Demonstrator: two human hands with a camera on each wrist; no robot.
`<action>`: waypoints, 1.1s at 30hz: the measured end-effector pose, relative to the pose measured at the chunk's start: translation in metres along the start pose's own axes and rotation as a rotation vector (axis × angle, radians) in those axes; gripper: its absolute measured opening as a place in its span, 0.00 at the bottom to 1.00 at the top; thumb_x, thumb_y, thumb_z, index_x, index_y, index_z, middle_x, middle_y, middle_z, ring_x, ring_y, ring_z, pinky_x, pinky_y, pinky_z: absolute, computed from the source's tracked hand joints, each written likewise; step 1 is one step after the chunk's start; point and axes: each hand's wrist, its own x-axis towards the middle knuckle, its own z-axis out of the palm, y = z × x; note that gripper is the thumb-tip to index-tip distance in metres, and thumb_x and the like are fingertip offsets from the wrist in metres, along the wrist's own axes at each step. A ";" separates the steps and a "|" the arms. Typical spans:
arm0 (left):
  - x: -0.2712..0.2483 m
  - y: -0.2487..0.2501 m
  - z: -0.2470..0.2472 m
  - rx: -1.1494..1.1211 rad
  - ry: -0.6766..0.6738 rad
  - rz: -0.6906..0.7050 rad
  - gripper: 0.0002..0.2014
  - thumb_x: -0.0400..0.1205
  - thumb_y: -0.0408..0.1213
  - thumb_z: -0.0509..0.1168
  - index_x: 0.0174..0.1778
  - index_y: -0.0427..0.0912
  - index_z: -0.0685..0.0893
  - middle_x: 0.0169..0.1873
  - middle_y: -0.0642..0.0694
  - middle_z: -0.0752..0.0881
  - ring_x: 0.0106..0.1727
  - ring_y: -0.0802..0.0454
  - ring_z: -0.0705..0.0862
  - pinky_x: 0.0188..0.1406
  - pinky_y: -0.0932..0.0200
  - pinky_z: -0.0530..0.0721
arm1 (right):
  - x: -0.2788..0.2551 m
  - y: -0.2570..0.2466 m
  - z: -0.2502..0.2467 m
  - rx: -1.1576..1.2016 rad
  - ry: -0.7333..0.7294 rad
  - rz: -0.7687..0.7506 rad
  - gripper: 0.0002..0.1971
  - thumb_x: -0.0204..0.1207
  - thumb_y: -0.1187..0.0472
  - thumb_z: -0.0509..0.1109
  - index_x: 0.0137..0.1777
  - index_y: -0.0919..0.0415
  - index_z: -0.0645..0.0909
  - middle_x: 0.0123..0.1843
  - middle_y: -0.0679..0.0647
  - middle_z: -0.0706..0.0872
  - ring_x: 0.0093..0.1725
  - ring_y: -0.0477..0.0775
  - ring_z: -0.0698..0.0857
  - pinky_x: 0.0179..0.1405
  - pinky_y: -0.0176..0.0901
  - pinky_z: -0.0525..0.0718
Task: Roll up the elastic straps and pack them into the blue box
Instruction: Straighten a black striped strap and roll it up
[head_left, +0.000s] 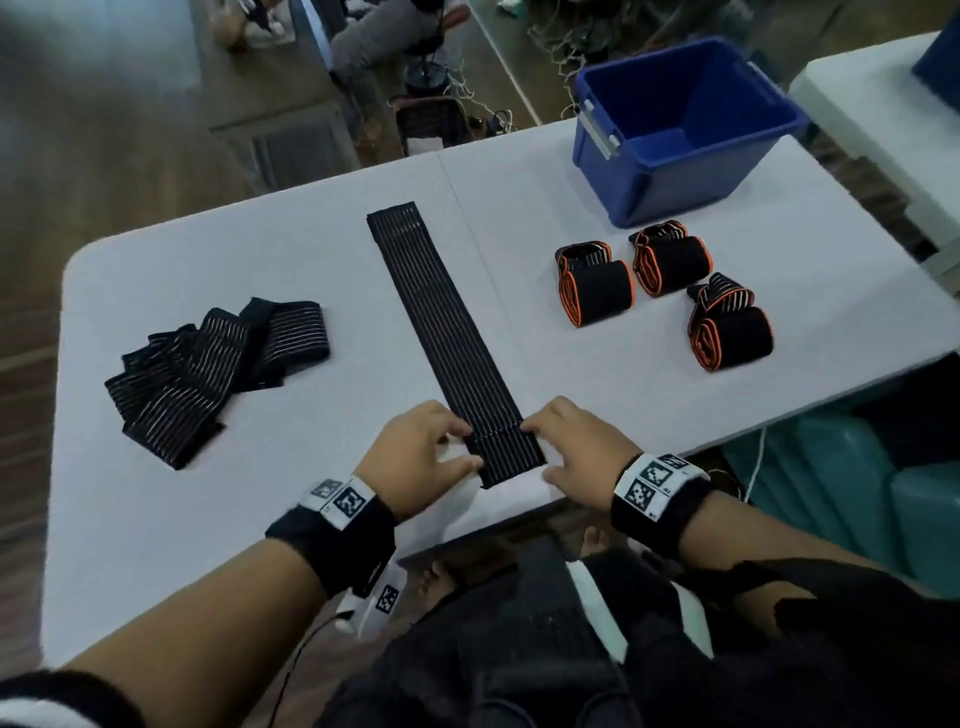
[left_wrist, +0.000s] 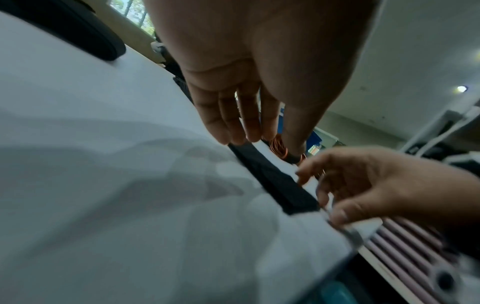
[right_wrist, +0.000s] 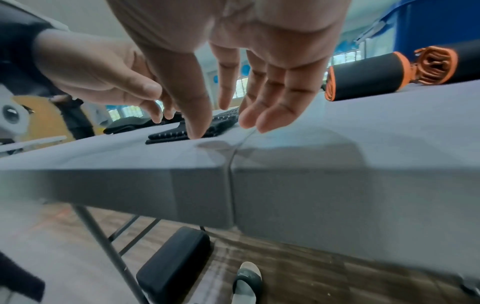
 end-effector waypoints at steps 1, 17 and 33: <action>-0.004 0.001 0.008 0.016 -0.023 0.000 0.22 0.74 0.53 0.78 0.60 0.48 0.89 0.54 0.52 0.85 0.52 0.55 0.85 0.57 0.57 0.84 | 0.003 0.001 -0.001 -0.039 -0.018 -0.024 0.30 0.76 0.62 0.74 0.78 0.51 0.71 0.72 0.48 0.71 0.63 0.52 0.80 0.64 0.43 0.79; -0.018 0.021 0.046 0.303 0.073 0.002 0.16 0.73 0.47 0.65 0.46 0.39 0.89 0.51 0.42 0.84 0.45 0.40 0.82 0.44 0.44 0.86 | 0.019 0.008 -0.003 -0.374 0.054 -0.289 0.18 0.76 0.52 0.70 0.61 0.60 0.86 0.60 0.55 0.80 0.57 0.60 0.77 0.54 0.58 0.85; -0.012 0.039 0.045 0.015 0.201 -0.307 0.08 0.83 0.43 0.66 0.53 0.45 0.86 0.44 0.48 0.86 0.47 0.46 0.85 0.49 0.52 0.81 | 0.032 0.000 -0.017 -0.074 0.028 -0.179 0.10 0.87 0.53 0.60 0.61 0.56 0.79 0.50 0.54 0.87 0.50 0.58 0.85 0.50 0.49 0.80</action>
